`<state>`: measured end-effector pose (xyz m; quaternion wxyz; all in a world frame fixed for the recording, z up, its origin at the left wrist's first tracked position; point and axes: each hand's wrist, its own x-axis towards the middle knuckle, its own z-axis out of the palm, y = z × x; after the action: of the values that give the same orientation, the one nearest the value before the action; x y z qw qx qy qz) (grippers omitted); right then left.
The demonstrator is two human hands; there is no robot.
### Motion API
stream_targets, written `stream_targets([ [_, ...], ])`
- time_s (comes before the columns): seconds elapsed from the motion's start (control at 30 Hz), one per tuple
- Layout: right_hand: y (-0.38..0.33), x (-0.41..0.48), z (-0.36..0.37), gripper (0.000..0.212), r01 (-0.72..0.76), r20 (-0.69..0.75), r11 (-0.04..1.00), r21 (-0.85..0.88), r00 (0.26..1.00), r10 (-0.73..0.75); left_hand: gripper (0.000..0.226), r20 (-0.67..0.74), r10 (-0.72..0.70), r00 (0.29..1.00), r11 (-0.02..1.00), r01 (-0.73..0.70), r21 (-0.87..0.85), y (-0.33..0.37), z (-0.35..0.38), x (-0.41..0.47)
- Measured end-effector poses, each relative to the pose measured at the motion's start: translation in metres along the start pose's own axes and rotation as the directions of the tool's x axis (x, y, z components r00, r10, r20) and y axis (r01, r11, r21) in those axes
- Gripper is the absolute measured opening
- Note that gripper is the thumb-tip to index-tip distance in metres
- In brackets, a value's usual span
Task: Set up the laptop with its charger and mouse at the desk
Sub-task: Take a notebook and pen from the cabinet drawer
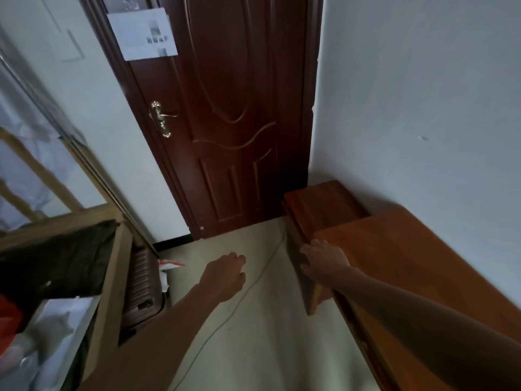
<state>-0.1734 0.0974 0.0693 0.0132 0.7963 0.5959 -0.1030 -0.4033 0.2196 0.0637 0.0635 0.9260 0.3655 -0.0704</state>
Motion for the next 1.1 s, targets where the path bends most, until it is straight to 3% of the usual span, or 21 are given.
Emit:
stream_targets([
  [0.27, 0.019, 0.153, -0.035, 0.038, -0.063, 0.037, 0.998, -0.028, 0.997, 0.064, 0.039, 0.002, 0.008, 1.0, 0.999, -0.008, -0.038, -0.062, -0.029, 0.148],
  [0.5, 0.02, 0.276, -0.019, 0.036, -0.226, 0.038, 0.971, 0.082, 0.974, 0.223, 0.038, 0.063, 0.171, 0.983, 0.985, -0.17, -0.022, -0.136, -0.028, 0.295],
  [0.7, 0.012, 0.337, 0.019, 0.045, -0.427, 0.167, 0.881, 0.201, 0.902, 0.399, 0.033, 0.18, 0.303, 0.936, 0.949, -0.313, 0.033, -0.183, -0.036, 0.4],
  [0.87, 0.029, 0.355, 0.069, 0.046, -0.663, 0.297, 0.689, 0.292, 0.748, 0.594, 0.021, 0.309, 0.4, 0.863, 0.898, -0.437, 0.056, -0.171, -0.022, 0.476],
  [0.97, 0.043, 0.367, 0.108, 0.047, -0.757, 0.394, 0.556, 0.342, 0.653, 0.647, 0.034, 0.38, 0.411, 0.829, 0.901, -0.434, -0.027, -0.165, 0.007, 0.509],
  [1.03, 0.054, 0.377, 0.139, 0.049, -0.819, 0.47, 0.424, 0.387, 0.571, 0.673, 0.038, 0.435, 0.397, 0.808, 0.909, -0.411, -0.067, -0.161, 0.029, 0.535],
  [1.1, 0.065, 0.383, 0.172, 0.051, -0.878, 0.542, 0.21, 0.43, 0.438, 0.717, 0.041, 0.496, 0.385, 0.778, 0.915, -0.391, -0.097, -0.153, 0.054, 0.568],
])
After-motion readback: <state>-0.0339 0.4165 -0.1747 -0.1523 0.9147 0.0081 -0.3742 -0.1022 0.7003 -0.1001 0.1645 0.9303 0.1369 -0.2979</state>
